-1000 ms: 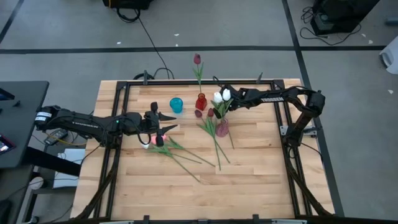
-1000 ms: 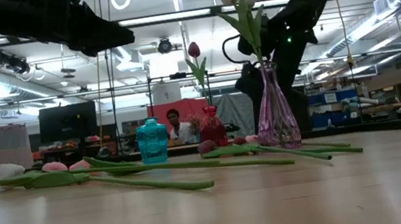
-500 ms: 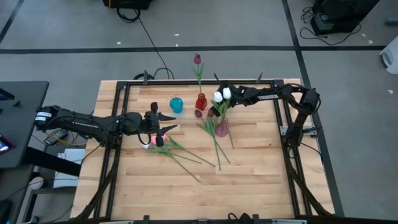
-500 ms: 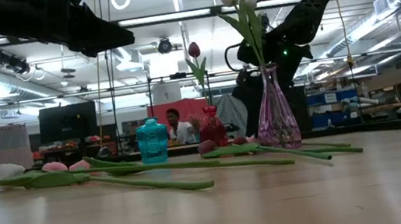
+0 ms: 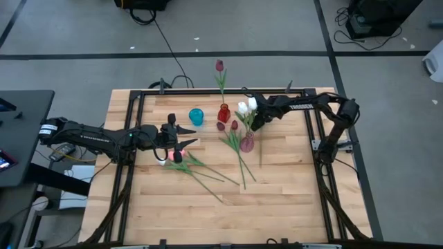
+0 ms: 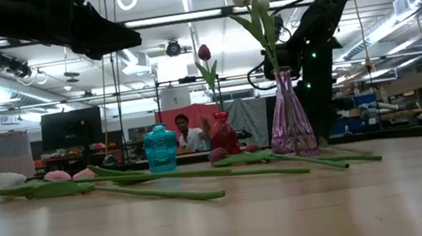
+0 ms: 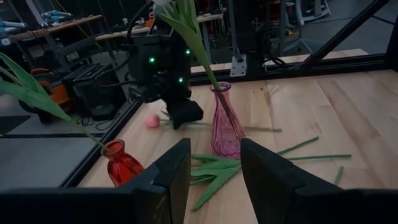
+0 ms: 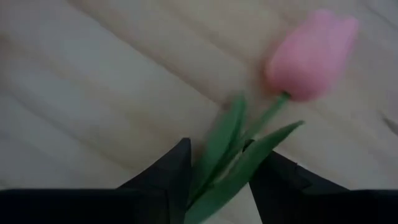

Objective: Sort flowers into vase by color
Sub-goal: Put the right pink flower into the blue vase

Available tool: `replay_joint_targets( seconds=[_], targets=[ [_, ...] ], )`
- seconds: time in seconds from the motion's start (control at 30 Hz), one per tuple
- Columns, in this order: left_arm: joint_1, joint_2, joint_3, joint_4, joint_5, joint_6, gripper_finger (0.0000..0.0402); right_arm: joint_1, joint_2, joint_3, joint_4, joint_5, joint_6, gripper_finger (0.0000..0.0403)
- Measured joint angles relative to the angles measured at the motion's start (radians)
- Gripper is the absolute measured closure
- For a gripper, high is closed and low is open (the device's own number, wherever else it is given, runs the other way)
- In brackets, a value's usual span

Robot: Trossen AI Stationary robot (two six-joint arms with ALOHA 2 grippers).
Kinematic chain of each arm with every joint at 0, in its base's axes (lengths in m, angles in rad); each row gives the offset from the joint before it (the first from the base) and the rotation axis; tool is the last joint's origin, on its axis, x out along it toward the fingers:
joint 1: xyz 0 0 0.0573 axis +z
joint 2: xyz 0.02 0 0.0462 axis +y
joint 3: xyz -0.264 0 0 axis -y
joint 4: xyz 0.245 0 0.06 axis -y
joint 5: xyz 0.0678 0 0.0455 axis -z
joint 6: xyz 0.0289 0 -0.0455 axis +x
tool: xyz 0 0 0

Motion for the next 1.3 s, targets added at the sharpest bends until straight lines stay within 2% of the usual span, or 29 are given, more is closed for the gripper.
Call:
replay_joint_targets(
  seconds=[0.27,0.47,0.7,1.03,1.3],
  targets=[
    [0.0,0.0,0.0,0.001,0.0,-0.003,0.0255,0.01,-0.084,0.0,-0.147,0.015,0.103,0.0244],
    [-0.001,0.0,0.0,-0.002,0.0,-0.011,0.0255,0.061,-0.128,0.0,-0.262,0.029,0.196,0.0244],
    [-0.001,0.0,0.0,-0.002,0.0,-0.006,0.0255,0.17,-0.112,0.0,-0.265,0.031,0.28,0.0244],
    [-0.001,0.0,0.0,-0.01,0.0,-0.052,0.0255,0.214,-0.094,-0.009,-0.302,0.022,0.371,0.0244],
    [-0.001,0.0,0.0,-0.055,0.0,-0.085,0.0255,0.218,-0.097,-0.128,-0.144,0.002,0.393,0.026]
  ],
)
